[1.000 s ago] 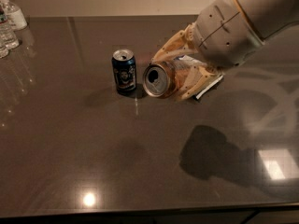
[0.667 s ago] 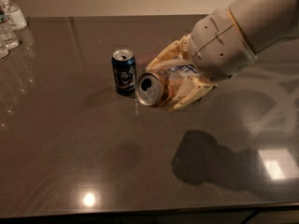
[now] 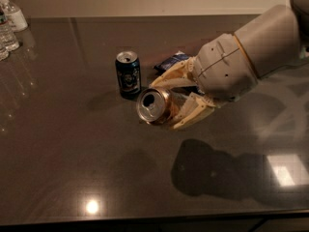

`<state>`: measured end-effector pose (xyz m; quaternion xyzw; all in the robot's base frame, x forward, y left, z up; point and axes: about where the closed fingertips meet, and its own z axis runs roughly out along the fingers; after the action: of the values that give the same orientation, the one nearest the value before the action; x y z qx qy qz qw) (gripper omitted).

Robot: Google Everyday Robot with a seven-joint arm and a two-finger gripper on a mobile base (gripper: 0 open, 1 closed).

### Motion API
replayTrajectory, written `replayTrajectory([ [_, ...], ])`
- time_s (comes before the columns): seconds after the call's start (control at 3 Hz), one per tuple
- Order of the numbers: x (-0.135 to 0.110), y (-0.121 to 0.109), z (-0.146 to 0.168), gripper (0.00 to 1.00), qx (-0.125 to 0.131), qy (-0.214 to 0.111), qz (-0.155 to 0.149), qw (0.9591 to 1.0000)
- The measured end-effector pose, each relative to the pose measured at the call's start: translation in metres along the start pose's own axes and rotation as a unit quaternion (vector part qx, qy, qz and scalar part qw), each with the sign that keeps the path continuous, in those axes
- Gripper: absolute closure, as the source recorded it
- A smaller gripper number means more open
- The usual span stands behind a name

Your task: Place orange can upright

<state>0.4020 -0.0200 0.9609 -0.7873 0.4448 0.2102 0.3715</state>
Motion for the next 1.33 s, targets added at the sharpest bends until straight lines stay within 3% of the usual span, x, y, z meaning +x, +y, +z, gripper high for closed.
replayTrajectory([
  [0.67, -0.0003, 0.0099, -0.0011, 1.00, 0.035, -0.063, 0.057, 0.9958],
  [1.0, -0.0004, 0.0099, -0.0010, 1.00, 0.035, -0.063, 0.057, 0.9958],
  [1.33, 0.0005, 0.0125, 0.0030, 1.00, 0.030, -0.112, 0.075, 0.9904],
])
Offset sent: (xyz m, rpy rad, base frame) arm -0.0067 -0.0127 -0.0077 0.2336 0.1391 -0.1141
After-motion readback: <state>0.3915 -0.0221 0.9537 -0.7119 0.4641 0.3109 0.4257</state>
